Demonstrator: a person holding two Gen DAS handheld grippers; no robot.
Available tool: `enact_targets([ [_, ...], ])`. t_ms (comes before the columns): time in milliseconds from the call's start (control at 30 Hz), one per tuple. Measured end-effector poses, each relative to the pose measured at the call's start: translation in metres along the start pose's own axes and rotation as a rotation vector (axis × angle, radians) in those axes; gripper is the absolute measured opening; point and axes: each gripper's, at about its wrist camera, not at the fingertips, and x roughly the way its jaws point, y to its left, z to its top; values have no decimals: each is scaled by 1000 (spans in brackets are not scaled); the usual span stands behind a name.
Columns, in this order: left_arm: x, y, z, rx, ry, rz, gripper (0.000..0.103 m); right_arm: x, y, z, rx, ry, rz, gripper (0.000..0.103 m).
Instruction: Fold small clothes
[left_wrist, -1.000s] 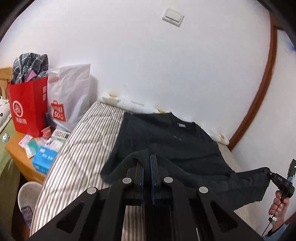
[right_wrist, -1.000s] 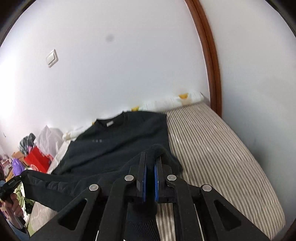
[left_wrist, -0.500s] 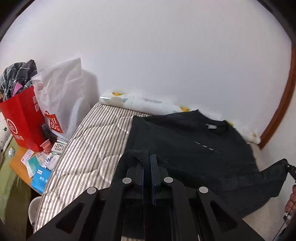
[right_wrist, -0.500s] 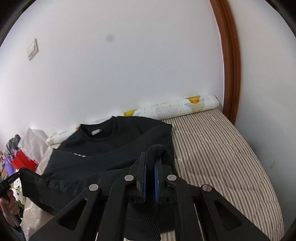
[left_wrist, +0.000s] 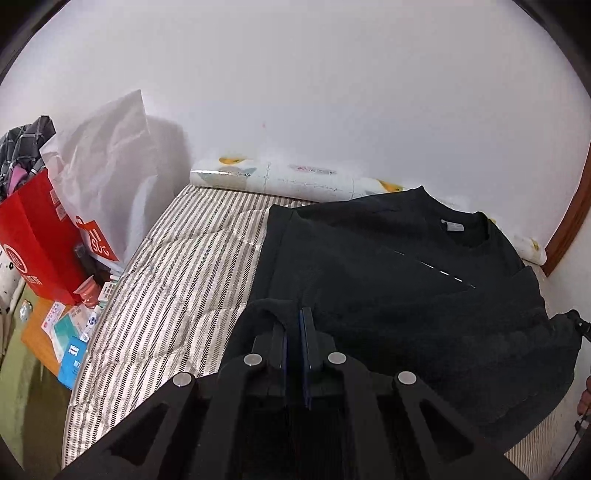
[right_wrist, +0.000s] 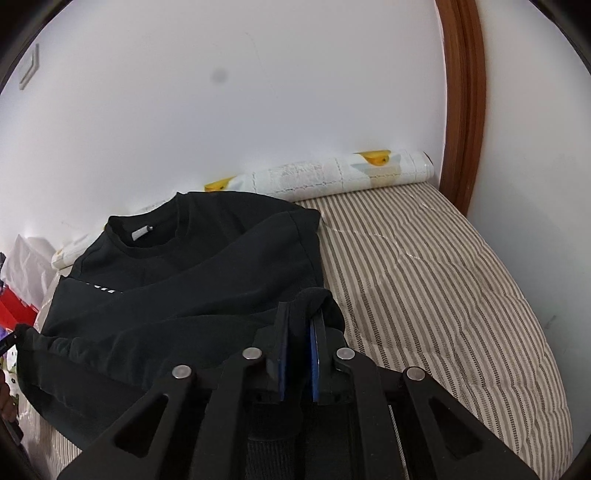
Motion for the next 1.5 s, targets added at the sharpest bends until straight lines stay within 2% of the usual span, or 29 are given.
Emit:
enact_targets([
  [100,1,-1,0,5,1,4,7,-5,0,-3,-14,14,-1,16],
  [167,0,-2,0,10,-2,8,8,-15,0,-7,-34,19,-23,29],
  [200,-2,-3,-1,15,-2,10,8,-20,-1,-10,-42,16,-41,42],
  [333,-4,-6,-1,38,-10,17,8,-57,-12,-26,-53,-14,-60,49],
  [533,-11,-10,-2,54,-21,22,8,-93,-32,-55,-66,26,-142,49],
  [733,-17,-17,-4,66,-12,16,22,-115,-45,-82,-34,58,-169,49],
  [767,-18,-18,-4,65,-10,11,25,-117,-44,-85,-33,63,-170,49],
  [1000,-28,-24,-5,76,-25,20,26,-126,-34,-97,-42,82,-156,49],
  [1133,-33,-26,-7,79,-28,12,36,-130,-28,-100,-37,84,-149,49],
  [1467,-51,-36,-9,121,-66,47,36,-137,-14,-105,-37,94,-113,49],
  [1500,-53,-38,-9,127,-73,48,41,-137,-13,-105,-37,95,-110,49],
])
